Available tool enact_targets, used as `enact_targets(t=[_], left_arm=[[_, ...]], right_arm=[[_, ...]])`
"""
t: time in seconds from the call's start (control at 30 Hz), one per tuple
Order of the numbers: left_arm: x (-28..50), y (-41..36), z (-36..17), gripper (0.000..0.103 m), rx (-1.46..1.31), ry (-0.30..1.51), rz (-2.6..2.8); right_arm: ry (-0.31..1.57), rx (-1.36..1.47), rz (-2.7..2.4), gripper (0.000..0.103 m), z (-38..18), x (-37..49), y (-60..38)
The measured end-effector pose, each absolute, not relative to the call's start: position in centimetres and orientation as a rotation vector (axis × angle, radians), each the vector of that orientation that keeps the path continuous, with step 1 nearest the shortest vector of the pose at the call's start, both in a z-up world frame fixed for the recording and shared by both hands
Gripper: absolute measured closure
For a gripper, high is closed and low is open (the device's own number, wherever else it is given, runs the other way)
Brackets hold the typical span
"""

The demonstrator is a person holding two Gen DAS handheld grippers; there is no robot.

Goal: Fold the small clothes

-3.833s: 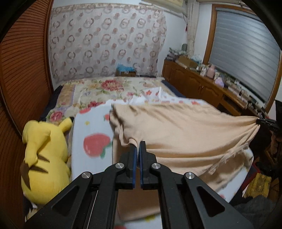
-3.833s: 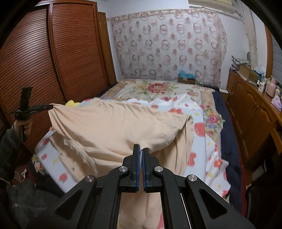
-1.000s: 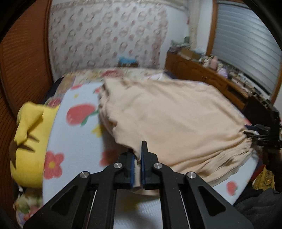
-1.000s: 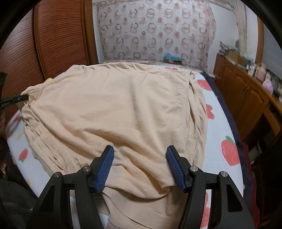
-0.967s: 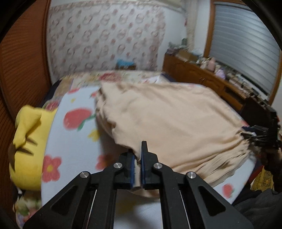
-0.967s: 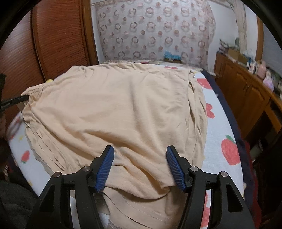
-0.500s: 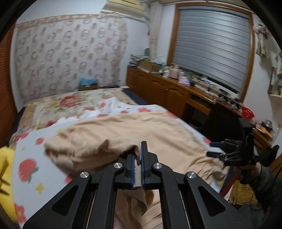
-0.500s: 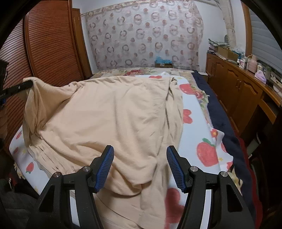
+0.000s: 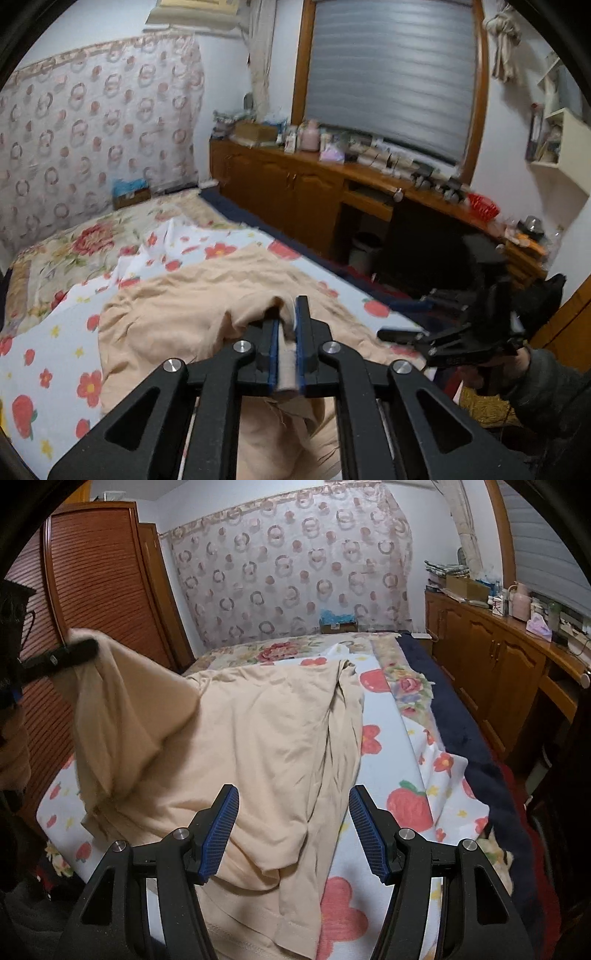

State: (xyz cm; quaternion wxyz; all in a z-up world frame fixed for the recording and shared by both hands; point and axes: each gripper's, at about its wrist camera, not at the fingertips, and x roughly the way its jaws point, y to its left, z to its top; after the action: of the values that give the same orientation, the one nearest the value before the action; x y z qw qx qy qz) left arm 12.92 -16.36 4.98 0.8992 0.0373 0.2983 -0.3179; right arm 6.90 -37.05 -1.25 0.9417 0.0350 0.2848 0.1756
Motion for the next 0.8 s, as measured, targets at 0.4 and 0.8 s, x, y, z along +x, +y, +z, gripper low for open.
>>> enact_targets(t=[0.4,0.8], left_arm=[[11.7,-12.5,1.4,0.044,0.069,0.665,-0.545],[10.1,-6.7,-2.4,0.044,0.008,0.709,-0.41]], right_arm=[[0.573,0.046,0.398,0.039,-1.5,8.4,-35.1],[0.659,-0.047,0.487,0.039,-2.5,13.1,-29.4]])
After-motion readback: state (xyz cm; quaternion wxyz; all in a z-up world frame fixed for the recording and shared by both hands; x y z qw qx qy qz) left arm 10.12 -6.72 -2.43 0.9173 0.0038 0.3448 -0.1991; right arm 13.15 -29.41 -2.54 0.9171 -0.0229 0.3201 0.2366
